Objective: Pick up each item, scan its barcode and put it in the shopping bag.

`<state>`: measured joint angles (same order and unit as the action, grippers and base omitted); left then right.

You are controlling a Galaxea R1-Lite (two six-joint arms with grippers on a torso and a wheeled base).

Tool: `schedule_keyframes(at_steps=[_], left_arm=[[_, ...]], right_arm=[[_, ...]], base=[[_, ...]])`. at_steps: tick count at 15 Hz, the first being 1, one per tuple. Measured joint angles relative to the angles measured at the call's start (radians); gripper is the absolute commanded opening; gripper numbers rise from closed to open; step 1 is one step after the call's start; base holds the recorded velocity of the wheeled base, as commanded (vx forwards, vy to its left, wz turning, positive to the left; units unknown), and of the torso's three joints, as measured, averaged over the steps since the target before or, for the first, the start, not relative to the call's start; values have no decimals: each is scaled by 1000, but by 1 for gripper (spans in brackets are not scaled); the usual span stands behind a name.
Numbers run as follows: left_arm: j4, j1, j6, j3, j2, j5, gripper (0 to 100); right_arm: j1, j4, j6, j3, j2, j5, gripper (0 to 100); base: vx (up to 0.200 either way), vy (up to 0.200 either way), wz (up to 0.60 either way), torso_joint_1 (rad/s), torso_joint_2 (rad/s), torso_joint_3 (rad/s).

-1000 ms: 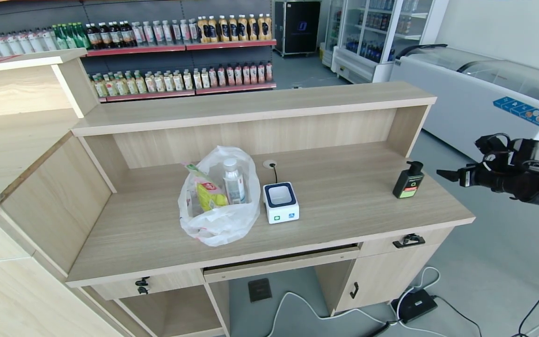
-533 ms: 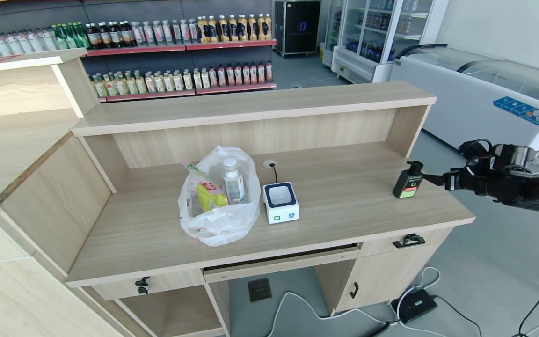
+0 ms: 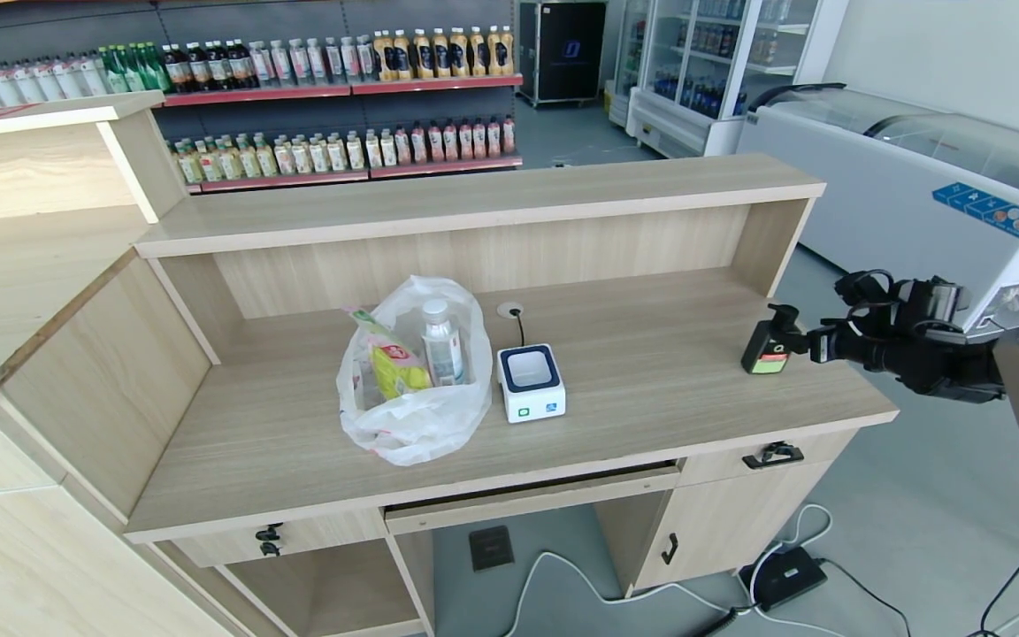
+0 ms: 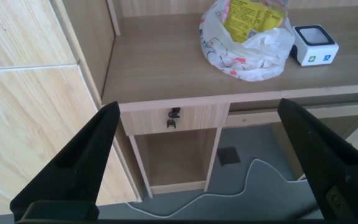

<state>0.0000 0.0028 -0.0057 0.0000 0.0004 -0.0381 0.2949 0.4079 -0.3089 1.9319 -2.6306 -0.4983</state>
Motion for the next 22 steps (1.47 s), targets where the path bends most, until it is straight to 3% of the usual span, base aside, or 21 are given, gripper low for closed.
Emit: schedule_keyframes(at_steps=[22], left_arm=[[0,0,0,0,0,0,100]], right_arm=[[-61,1,17,68,-107,-14,100]], base=[[0,0,0,0,0,0]])
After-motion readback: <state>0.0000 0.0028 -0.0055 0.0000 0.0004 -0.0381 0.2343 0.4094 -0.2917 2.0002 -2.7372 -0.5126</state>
